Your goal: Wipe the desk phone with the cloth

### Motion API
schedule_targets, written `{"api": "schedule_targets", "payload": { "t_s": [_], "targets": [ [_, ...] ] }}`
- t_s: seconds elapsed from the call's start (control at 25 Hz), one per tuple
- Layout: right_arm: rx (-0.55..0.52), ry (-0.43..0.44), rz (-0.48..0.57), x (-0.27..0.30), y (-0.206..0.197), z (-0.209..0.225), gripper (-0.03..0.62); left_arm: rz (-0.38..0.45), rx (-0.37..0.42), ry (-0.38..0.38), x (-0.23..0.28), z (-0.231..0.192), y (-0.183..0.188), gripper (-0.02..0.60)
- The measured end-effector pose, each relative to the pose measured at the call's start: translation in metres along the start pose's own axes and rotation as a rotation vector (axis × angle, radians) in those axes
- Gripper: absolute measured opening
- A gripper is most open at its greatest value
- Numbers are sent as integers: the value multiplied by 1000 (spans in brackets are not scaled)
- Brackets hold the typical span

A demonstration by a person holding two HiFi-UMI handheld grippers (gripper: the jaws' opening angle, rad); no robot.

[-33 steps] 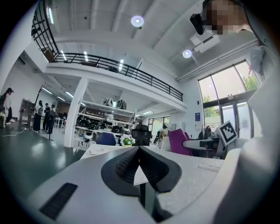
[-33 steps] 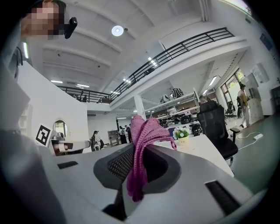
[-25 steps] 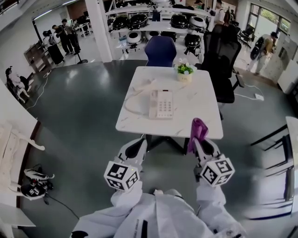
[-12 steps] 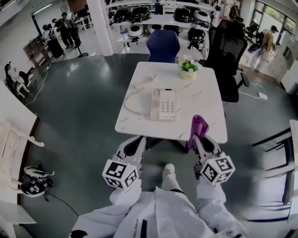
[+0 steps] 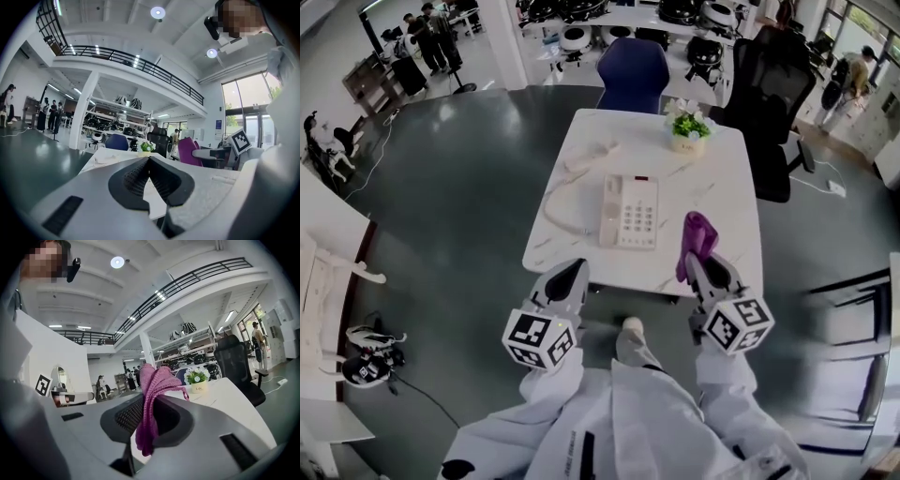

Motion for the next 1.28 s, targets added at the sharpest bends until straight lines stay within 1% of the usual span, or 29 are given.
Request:
{"api": "schedule_targets", "payload": {
  "t_s": [0.32,0.68,1.04,1.28],
  "targets": [
    [16,27,-34,40,9,53,35,-20,-41,48,53,-10,2,-2],
    [28,55,-81,72,12,105,36,-50,-62,80,100,-10,-3,-2],
    [11,70,-124,105,12,142,35,-76,-82,121,134,-18,-15,-2],
    [-20,68,-202,130,8,162,37,-116,-90,149,156,-29,-21,-2]
  ]
}}
Point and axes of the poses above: the fingertips, and each gripper's own axes: x forward along the fingers, z to its right, y out of its top, the point moved 8 cm from there along -x, backward along the fingers, and after that the axes turned 15 degrees about y, right-handed, at the moved point
